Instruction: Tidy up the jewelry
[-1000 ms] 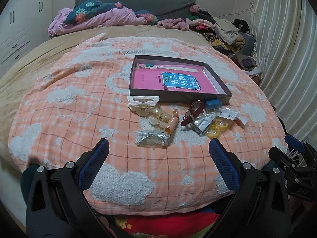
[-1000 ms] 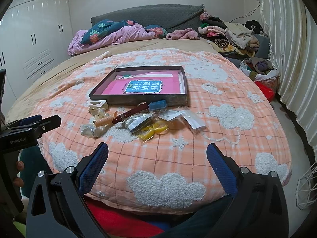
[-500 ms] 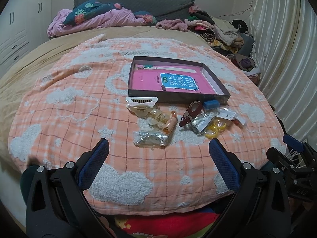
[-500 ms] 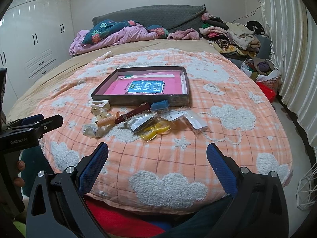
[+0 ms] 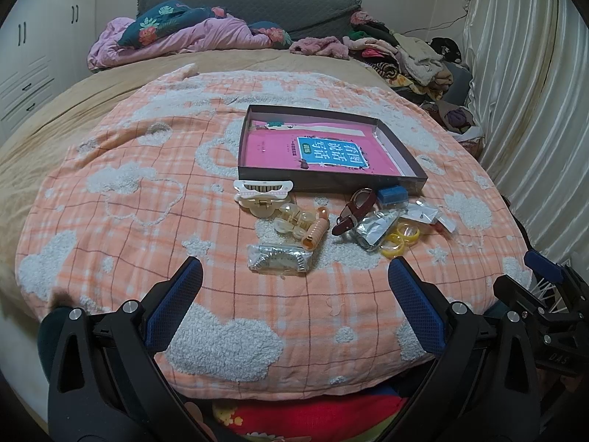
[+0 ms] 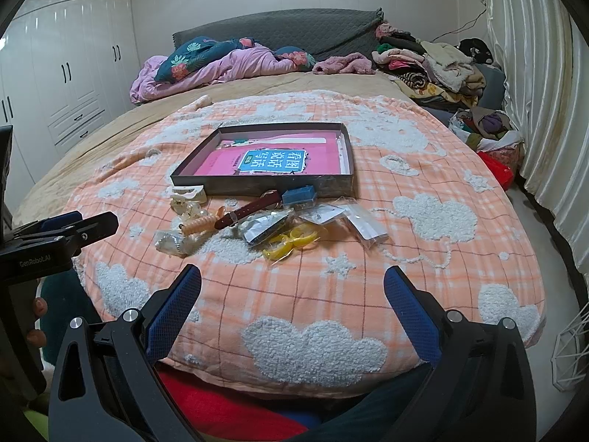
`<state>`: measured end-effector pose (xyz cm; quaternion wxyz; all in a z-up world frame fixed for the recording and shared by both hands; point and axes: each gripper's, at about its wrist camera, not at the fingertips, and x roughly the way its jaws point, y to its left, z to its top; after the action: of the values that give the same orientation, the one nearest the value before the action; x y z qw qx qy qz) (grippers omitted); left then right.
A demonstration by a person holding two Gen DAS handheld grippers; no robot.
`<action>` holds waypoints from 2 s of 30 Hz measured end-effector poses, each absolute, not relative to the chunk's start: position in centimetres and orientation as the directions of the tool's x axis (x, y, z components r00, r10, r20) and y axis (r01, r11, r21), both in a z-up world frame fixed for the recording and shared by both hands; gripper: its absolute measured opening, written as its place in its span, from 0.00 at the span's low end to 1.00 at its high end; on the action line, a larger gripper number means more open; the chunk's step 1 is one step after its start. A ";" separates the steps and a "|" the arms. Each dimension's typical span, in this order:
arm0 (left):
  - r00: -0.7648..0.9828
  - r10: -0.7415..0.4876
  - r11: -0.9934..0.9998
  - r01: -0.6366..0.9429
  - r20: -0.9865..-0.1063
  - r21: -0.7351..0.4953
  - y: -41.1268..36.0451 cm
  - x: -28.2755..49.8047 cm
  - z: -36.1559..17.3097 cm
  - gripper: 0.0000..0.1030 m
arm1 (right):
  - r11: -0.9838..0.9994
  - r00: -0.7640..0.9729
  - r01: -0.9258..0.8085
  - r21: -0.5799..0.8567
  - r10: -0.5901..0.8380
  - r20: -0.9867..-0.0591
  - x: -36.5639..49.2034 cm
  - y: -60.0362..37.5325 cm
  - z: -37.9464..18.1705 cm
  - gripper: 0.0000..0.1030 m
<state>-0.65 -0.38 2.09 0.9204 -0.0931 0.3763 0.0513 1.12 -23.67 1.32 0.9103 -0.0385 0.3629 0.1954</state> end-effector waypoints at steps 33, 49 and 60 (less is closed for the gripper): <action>0.706 0.052 0.970 -0.205 -0.706 -0.133 0.6 -0.4 2.1 0.91 | 0.902 0.630 -0.423 0.088 0.363 -0.686 2.9 -22.6 0.5 0.96; 0.643 0.069 0.958 -0.256 -0.763 -0.129 5.5 3.2 -1.2 0.91 | 0.920 0.620 -0.381 0.090 0.326 -0.714 9.4 -24.1 -1.5 0.96; 0.543 -0.053 0.980 -0.131 -0.838 -0.147 2.3 6.5 -6.2 0.91 | 0.944 0.594 -0.321 0.076 0.264 -0.760 13.5 -26.9 -4.3 0.96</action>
<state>6.48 2.29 -6.24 0.8729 -0.0963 0.4777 0.0221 13.55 -26.90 -4.32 0.8921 -0.0345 0.4197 0.1639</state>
